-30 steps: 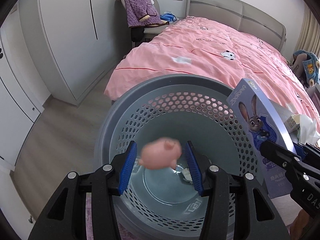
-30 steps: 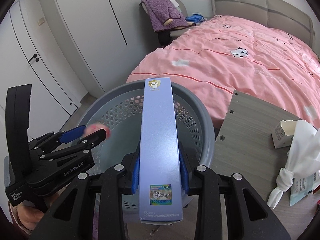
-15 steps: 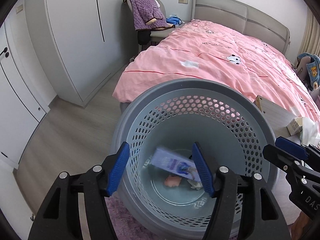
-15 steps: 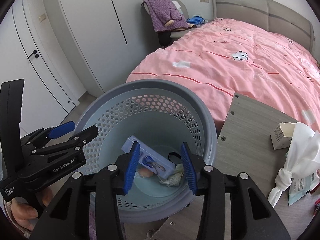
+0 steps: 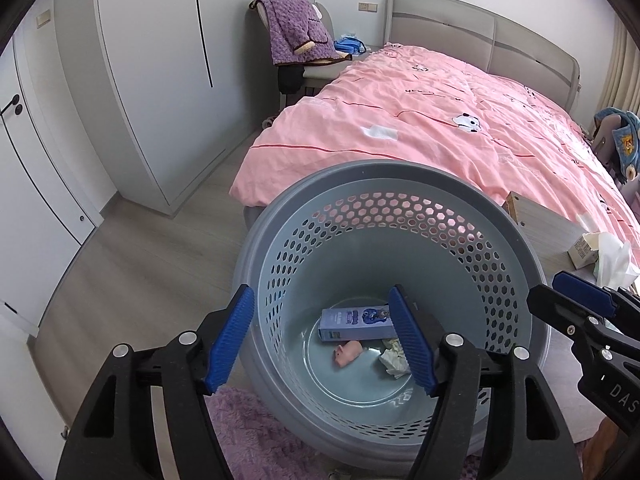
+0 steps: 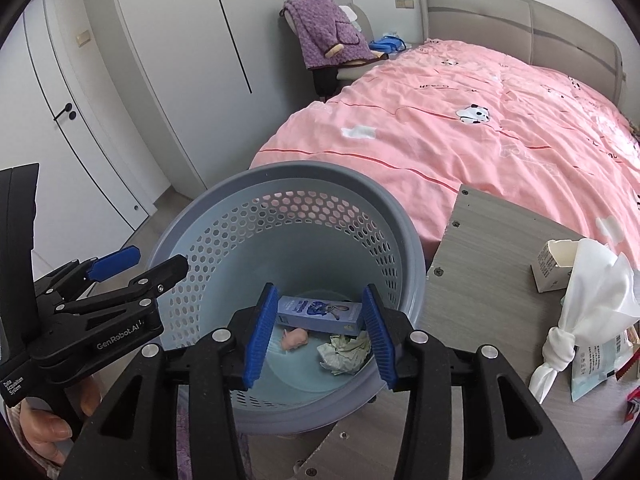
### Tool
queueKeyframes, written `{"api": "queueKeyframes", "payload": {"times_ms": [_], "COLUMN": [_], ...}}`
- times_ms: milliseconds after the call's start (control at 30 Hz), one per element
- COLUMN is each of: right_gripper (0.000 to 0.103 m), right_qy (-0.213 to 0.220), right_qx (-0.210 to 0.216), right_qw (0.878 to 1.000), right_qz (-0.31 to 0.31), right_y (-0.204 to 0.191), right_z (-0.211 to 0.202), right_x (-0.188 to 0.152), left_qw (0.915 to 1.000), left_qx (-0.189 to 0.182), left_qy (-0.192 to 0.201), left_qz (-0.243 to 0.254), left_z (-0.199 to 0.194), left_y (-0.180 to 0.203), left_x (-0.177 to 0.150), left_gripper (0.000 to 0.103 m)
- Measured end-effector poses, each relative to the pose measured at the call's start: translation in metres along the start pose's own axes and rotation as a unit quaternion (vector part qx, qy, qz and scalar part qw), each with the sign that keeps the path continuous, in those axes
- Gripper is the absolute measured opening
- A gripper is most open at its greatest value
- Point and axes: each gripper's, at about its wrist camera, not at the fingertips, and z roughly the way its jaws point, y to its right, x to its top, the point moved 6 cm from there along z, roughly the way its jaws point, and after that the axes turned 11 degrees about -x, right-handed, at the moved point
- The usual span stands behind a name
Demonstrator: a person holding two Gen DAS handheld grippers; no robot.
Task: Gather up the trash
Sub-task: 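Withdraw both open grippers from the basket toward the table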
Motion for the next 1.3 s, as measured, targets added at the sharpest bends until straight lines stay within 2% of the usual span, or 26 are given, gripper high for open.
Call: {"api": "queueKeyframes", "payload": {"times_ms": [367, 700, 967, 1300], "right_gripper": [0.055, 0.064, 0.067, 0.068], "right_qy": [0.013, 0.021, 0.024, 0.029], "right_qx": [-0.007, -0.025, -0.050, -0.086], "right_qw": [1.000, 0.999, 0.997, 0.991], "right_qz": [0.004, 0.018, 0.046, 0.101], "right_y": [0.005, 0.028, 0.065, 0.131], "right_z": [-0.015, -0.034, -0.051, -0.075], "right_x": [-0.001, -0.014, -0.031, -0.061], "left_qw": [1.0000, 0.9998, 0.9988, 0.9946], "left_qx": [-0.001, -0.017, -0.042, -0.072], "left_qy": [0.009, 0.010, 0.003, -0.007], "left_qz": [0.003, 0.010, 0.023, 0.074], "left_z": [-0.011, -0.020, -0.022, -0.025], "left_y": [0.003, 0.025, 0.058, 0.124], "left_x": [-0.002, -0.009, -0.015, -0.026], "left_gripper": [0.073, 0.073, 0.074, 0.074]}}
